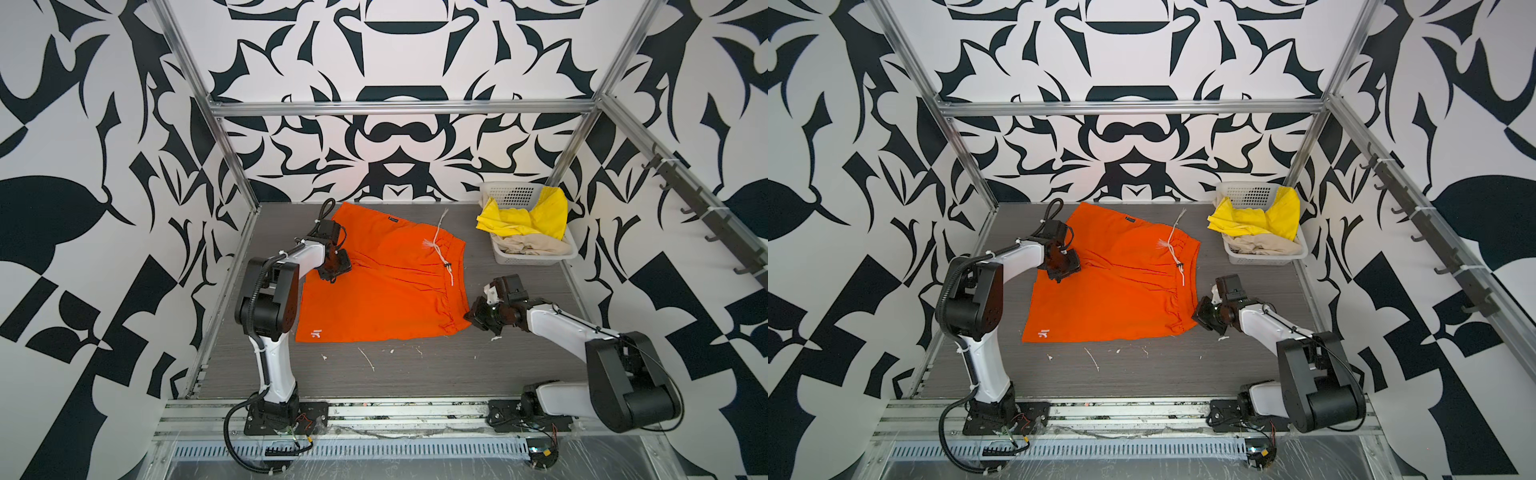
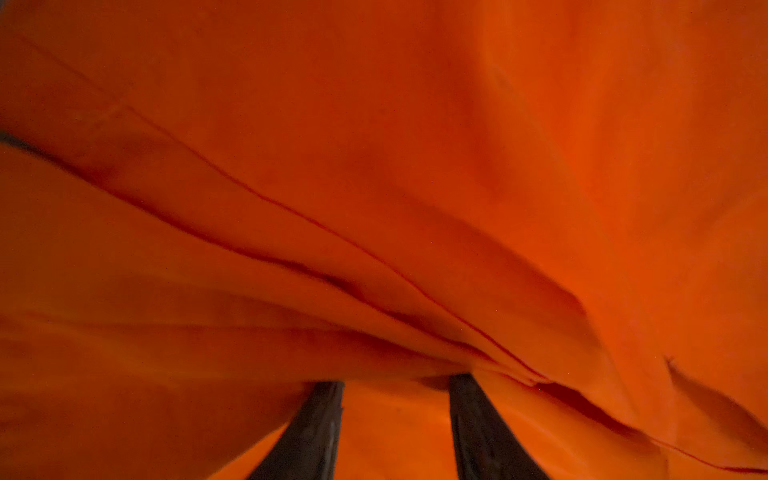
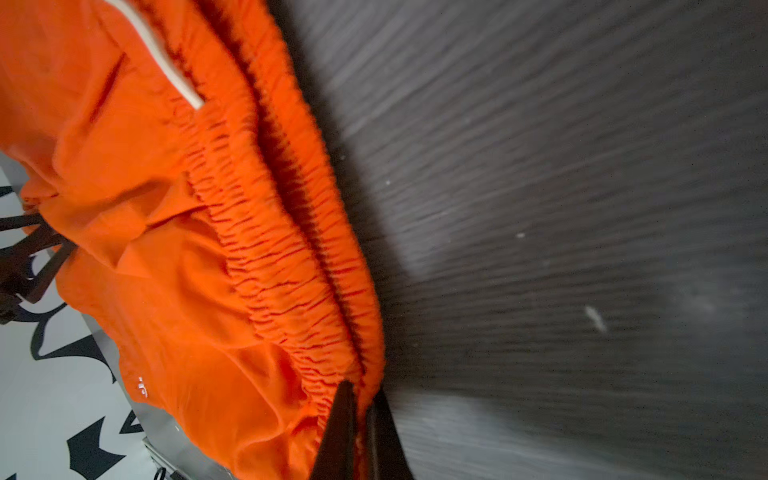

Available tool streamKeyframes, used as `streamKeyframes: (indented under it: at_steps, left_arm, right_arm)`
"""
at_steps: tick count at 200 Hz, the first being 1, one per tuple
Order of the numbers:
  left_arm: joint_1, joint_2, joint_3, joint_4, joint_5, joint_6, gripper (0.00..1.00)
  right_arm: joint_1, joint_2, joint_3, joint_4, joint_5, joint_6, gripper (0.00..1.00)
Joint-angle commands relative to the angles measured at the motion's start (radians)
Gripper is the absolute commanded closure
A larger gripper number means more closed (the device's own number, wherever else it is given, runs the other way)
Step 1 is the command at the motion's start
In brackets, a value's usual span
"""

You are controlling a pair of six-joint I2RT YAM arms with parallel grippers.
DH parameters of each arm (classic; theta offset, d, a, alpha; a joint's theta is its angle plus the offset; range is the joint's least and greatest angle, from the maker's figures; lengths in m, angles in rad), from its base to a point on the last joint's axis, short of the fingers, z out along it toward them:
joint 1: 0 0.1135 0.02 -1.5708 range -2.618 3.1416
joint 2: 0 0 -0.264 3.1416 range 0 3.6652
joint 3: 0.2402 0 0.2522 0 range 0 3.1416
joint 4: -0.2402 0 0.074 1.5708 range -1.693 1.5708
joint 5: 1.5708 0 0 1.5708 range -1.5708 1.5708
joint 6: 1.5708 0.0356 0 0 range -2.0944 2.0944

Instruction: Fold and stack the shorts

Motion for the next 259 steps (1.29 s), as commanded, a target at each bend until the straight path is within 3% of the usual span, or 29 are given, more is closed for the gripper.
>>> streamKeyframes:
  at_steps: [1, 50, 96, 129, 188, 259]
  left_arm:
    - [0.009, 0.009, 0.028, -0.075, -0.006, 0.012, 0.54]
    - [0.022, -0.296, -0.164, -0.214, 0.021, -0.087, 0.52]
    - [0.069, -0.600, -0.442, -0.272, 0.070, -0.333, 0.51]
    - [0.175, -0.722, -0.581, -0.305, 0.039, -0.393, 0.53]
    - [0.261, -0.787, -0.684, -0.332, 0.015, -0.410, 0.55]
    - [0.269, -0.740, -0.728, -0.287, 0.033, -0.400, 0.60]
  right_arm:
    - [-0.001, -0.051, -0.035, 0.068, 0.037, 0.080, 0.96]
    - [0.012, -0.167, -0.089, 0.060, 0.063, 0.127, 0.96]
    - [0.031, -0.186, -0.083, 0.035, 0.072, 0.112, 0.96]
    - [0.034, -0.198, -0.072, 0.013, 0.077, 0.097, 0.96]
    - [0.039, -0.188, -0.053, -0.003, 0.075, 0.079, 0.95]
    - [0.042, -0.195, -0.046, -0.015, 0.077, 0.079, 0.95]
